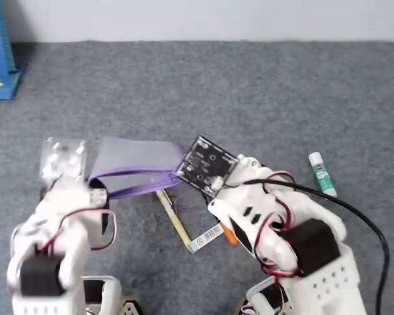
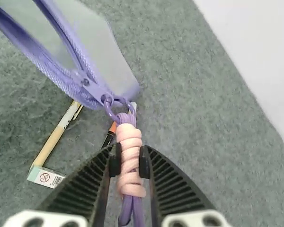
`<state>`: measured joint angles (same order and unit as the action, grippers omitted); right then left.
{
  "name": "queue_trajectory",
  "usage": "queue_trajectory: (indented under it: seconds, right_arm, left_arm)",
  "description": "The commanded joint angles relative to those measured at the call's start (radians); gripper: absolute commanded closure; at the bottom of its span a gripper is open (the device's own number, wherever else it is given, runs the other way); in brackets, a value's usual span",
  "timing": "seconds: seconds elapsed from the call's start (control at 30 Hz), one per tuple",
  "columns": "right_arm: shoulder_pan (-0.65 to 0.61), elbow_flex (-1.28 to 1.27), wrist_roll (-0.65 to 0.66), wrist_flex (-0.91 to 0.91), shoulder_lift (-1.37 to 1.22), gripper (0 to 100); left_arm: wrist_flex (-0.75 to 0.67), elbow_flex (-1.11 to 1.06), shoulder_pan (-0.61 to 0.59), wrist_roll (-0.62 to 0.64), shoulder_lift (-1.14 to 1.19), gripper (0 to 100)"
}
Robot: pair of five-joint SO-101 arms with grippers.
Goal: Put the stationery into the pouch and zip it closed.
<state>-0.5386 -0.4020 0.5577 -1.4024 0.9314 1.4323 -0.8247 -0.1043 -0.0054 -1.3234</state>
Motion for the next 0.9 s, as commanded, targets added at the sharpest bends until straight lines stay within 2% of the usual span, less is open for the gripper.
queue_trajectory:
  seconds: [0.0, 0.17, 0.4, 0.53, 0.63, 0.77, 0.87]
  right_arm:
    - [0.016, 0.035, 0.002, 0.022, -0.027, 98.8]
    - [0.016, 0.034, -0.017, 0.035, -0.031, 98.8]
    - [0.016, 0.034, -0.035, 0.027, -0.031, 98.3]
    - [0.016, 0.040, -0.064, -0.010, -0.022, 97.7]
    - [0.021, 0.054, -0.068, -0.074, -0.022, 92.0]
    - [0.145, 0.049, -0.130, -0.117, -0.033, 82.4]
    - [0.251, 0.003, -0.153, -0.088, -0.062, 81.9]
  left_arm:
    - [-0.006, -0.004, -0.058, 0.009, -0.196, 99]
    - [-0.018, -0.041, -0.094, 0.006, -0.282, 99]
    - [-0.020, -0.047, -0.086, 0.006, -0.135, 99]
    - [-0.020, -0.044, -0.025, 0.005, -0.049, 99]
    - [-0.021, -0.038, -0.015, 0.005, -0.003, 99]
    - [-0.037, -0.042, -0.021, 0.008, 0.034, 99]
    - [-0.038, -0.039, -0.028, 0.011, 0.052, 99]
